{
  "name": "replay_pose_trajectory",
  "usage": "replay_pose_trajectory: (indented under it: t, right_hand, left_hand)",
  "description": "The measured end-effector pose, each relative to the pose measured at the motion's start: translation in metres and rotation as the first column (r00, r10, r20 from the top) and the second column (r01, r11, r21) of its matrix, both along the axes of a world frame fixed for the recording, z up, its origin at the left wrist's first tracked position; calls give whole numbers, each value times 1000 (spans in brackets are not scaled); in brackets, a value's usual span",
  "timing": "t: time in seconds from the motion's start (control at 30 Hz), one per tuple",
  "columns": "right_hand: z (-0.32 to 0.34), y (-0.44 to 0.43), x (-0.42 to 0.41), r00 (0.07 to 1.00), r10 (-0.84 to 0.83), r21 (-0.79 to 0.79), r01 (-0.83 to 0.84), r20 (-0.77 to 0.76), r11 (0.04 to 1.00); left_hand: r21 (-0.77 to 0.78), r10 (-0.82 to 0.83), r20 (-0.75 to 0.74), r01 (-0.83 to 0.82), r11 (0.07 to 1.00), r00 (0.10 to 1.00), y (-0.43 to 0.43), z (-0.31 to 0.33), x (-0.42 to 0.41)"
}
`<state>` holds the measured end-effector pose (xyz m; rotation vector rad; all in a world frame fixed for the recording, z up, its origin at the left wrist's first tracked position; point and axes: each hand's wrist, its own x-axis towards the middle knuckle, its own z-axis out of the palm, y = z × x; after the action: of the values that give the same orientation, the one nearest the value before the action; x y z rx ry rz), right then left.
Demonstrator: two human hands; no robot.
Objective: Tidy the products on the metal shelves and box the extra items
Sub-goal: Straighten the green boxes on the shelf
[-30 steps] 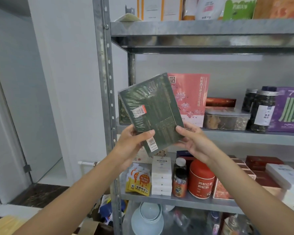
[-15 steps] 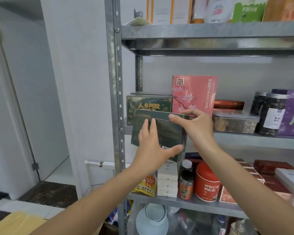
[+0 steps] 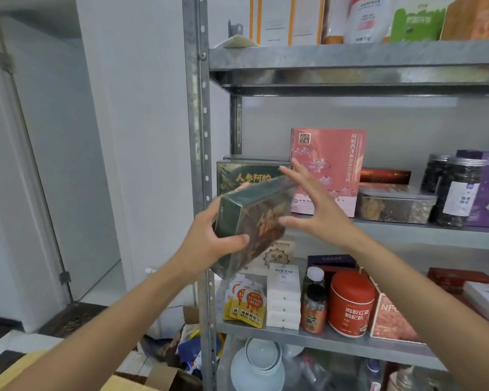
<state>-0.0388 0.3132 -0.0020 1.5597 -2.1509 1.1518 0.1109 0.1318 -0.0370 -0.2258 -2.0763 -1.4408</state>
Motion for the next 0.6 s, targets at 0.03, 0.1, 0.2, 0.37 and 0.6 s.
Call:
replay_pose_trajectory:
  t: [0.03, 0.1, 0.2, 0.37, 0.6]
  right_hand:
    - [0, -2, -8, 997, -20, 51, 23, -69, 998]
    - [2, -6, -21, 992, -29, 103, 41, -120, 994]
    - [10, -15, -32, 991, -42, 131, 59, -125, 990]
    - [19, -27, -45, 945, -221, 59, 242, -240, 969]
    - [35, -52, -60, 929, -314, -26, 315, -198, 949]
  left_hand:
    - [5, -45, 29, 45, 999, 999, -7, 2, 0]
    - [16, -84, 55, 83, 996, 995, -18, 6, -2]
    - [14, -28, 28, 27, 1000, 999, -28, 10, -7]
    - [-58, 246, -86, -251, 966, 965, -45, 13, -25]
    - [-252, 440, -246, -495, 831, 864, -60, 31, -56]
